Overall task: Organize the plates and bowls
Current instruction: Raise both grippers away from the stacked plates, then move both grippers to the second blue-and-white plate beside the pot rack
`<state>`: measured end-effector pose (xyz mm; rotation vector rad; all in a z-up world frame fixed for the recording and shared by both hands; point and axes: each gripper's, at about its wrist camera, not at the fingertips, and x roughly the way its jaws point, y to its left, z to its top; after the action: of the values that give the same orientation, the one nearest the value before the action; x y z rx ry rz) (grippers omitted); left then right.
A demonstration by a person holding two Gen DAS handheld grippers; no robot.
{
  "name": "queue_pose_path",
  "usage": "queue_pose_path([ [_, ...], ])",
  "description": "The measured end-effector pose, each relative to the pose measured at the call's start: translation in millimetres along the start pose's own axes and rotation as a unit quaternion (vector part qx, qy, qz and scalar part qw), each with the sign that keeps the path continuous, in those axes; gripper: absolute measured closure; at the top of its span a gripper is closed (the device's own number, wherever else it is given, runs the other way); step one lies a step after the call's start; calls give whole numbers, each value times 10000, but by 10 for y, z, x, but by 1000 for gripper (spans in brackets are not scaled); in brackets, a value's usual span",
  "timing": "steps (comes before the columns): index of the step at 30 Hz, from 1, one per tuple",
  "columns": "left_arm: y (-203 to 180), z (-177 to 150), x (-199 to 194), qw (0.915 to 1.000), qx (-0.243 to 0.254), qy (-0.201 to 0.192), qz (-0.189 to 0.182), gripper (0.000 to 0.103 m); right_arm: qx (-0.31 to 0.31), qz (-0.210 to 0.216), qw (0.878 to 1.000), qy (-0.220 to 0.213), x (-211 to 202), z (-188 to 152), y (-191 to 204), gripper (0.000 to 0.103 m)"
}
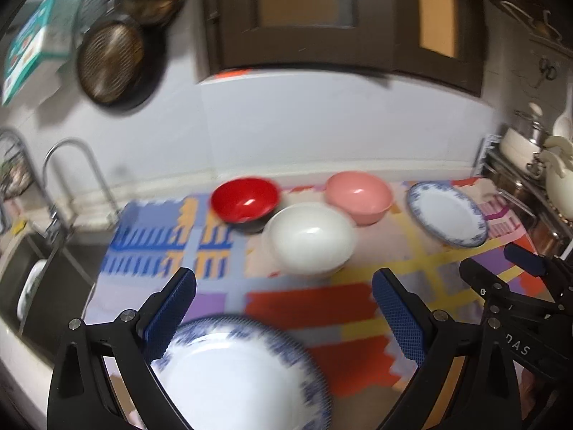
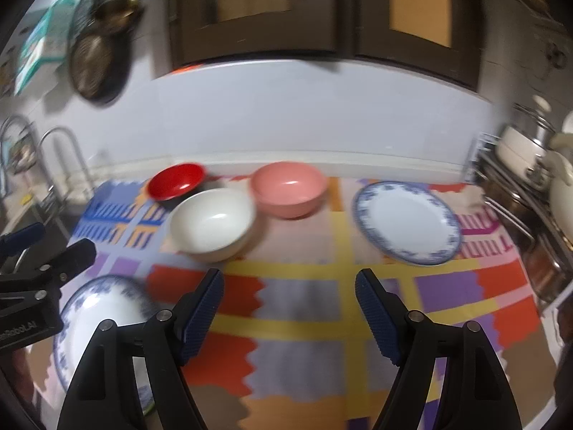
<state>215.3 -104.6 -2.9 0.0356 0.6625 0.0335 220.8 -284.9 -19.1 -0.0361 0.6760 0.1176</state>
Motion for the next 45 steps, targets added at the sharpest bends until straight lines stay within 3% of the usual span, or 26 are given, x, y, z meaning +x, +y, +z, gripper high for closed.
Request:
queue_pose_path([
  [11, -780, 507, 306, 9975, 293, -114, -639, 3, 652, -590, 9959, -210, 17, 210, -876, 27],
  [24, -1652, 763, 1005, 9900, 496, 230, -1297, 7, 1109, -897, 9897, -141, 390, 304, -1723, 27],
  [36, -2231, 806, 1922, 9834, 846, 587, -1491, 23, 1412, -1223, 9824, -8, 1001, 297, -2319, 27],
  [45, -2514, 772, 2550, 9827, 1180, 787, -1195, 34, 1755, -1190, 9769, 252, 1524, 251, -2634, 27],
])
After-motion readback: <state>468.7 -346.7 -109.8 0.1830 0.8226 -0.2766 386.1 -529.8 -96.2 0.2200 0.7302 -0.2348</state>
